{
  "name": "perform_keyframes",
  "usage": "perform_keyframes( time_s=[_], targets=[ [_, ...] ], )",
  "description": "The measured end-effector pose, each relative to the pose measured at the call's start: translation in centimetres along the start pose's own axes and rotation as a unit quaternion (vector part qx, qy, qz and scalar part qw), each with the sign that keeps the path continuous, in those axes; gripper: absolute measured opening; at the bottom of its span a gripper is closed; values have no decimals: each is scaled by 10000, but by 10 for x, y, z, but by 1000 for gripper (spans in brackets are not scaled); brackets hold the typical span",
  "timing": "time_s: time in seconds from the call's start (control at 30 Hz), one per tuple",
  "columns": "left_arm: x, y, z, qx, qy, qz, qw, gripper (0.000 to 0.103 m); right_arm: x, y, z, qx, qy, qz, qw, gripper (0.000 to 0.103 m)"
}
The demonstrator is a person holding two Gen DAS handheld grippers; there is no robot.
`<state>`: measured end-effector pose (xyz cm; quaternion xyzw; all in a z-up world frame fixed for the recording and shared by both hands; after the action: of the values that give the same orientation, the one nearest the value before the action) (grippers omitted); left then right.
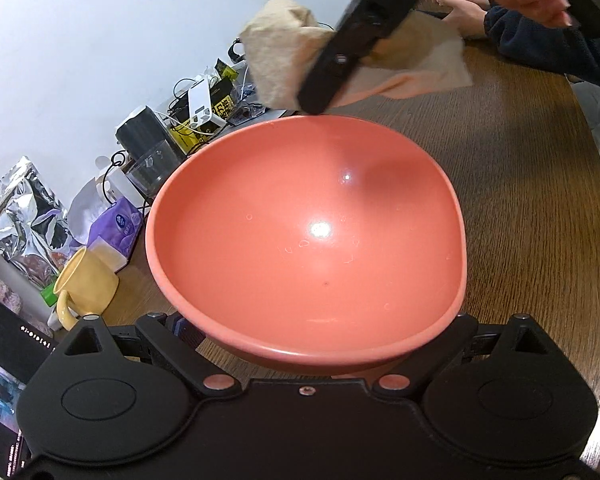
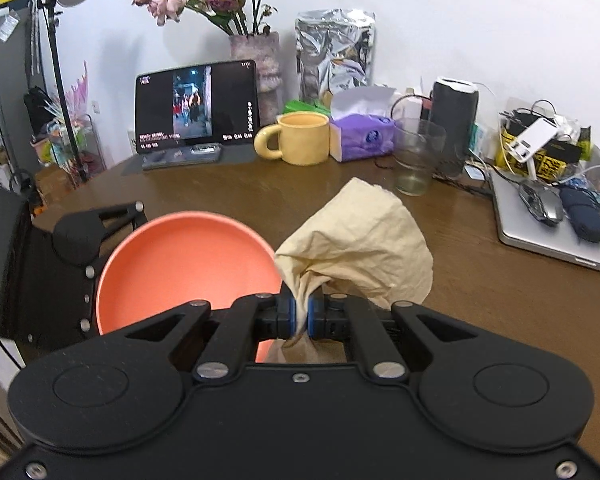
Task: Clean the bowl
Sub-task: 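Wipe the cloth across the bowl's inner wall with the right gripper, then sweep the cloth from the rim down into the bowl with the right gripper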
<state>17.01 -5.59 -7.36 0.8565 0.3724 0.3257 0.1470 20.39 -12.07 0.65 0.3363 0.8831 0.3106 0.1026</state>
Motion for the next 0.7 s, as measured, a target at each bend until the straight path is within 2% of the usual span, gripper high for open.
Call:
perform_keyframes(
  time_s=[0.2, 0.7],
  targets=[
    [1, 0, 0, -4, 19, 13, 10000, 95, 4, -18, -4, 251, -110, -61, 9996, 6],
    [2, -1, 0, 0, 34, 20, 10000, 95, 46, -52, -1, 741, 412, -401, 9956, 6]
  ],
)
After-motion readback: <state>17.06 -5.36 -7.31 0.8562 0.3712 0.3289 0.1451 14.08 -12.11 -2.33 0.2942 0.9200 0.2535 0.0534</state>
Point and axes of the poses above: each gripper's, at about its wrist camera, not at the fingertips, and z roughly the way its jaws point, x to its left, y to its top, the point moved 10 cm from there along z, roughly the way its jaws point, and after that the axes turned 15 degrees about x, right-handed, at the moved point
